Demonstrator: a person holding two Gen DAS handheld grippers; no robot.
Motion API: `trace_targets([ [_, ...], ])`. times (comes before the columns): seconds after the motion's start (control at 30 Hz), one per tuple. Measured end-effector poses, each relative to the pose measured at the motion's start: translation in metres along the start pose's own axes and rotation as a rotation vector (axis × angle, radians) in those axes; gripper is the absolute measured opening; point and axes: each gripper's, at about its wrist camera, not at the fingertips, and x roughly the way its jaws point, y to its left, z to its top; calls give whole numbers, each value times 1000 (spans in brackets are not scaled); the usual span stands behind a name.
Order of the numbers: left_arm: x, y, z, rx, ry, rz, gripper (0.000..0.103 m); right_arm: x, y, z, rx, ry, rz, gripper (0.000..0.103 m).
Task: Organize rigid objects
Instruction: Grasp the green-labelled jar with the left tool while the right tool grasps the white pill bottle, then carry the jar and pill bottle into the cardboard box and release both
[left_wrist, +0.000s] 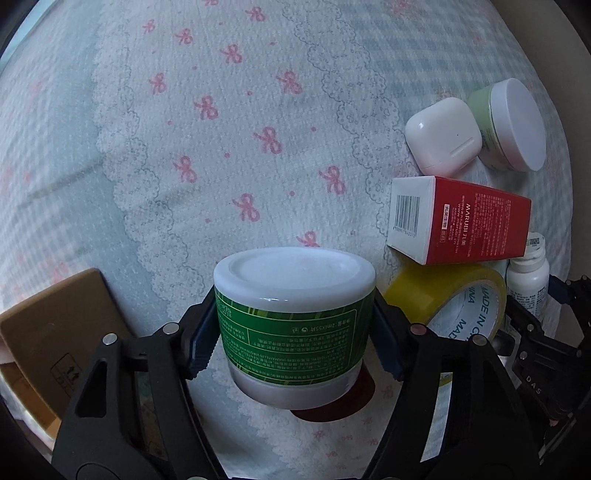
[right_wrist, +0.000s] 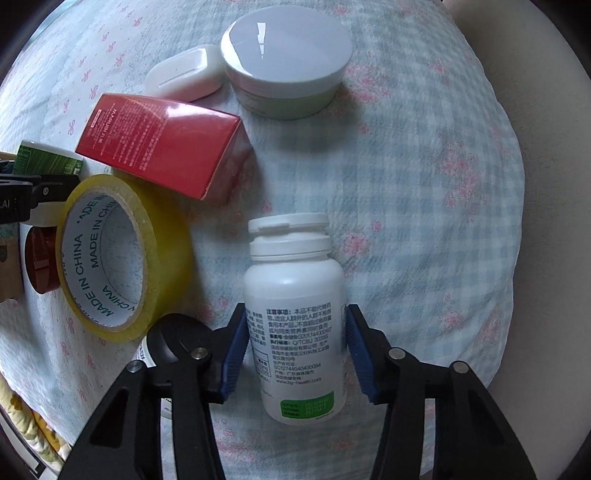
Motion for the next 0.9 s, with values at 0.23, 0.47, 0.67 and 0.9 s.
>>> trace_targets([
  [0.23,-16,-3,-12,10,-31,1,68,-8,3,-1,30,-19,13,47],
  [0.47,-79,-15,-32,28,-136,-8,68,-65,-26,-8,105,-85,34,46],
  [0.67,-159,-5,-60,7,-249,-43,68,-128,-30,-22,166,-171,94,46],
  [0.9,-229,33,-101,-39,-365,-51,68,-208,4,-36,139,-282,113,46],
])
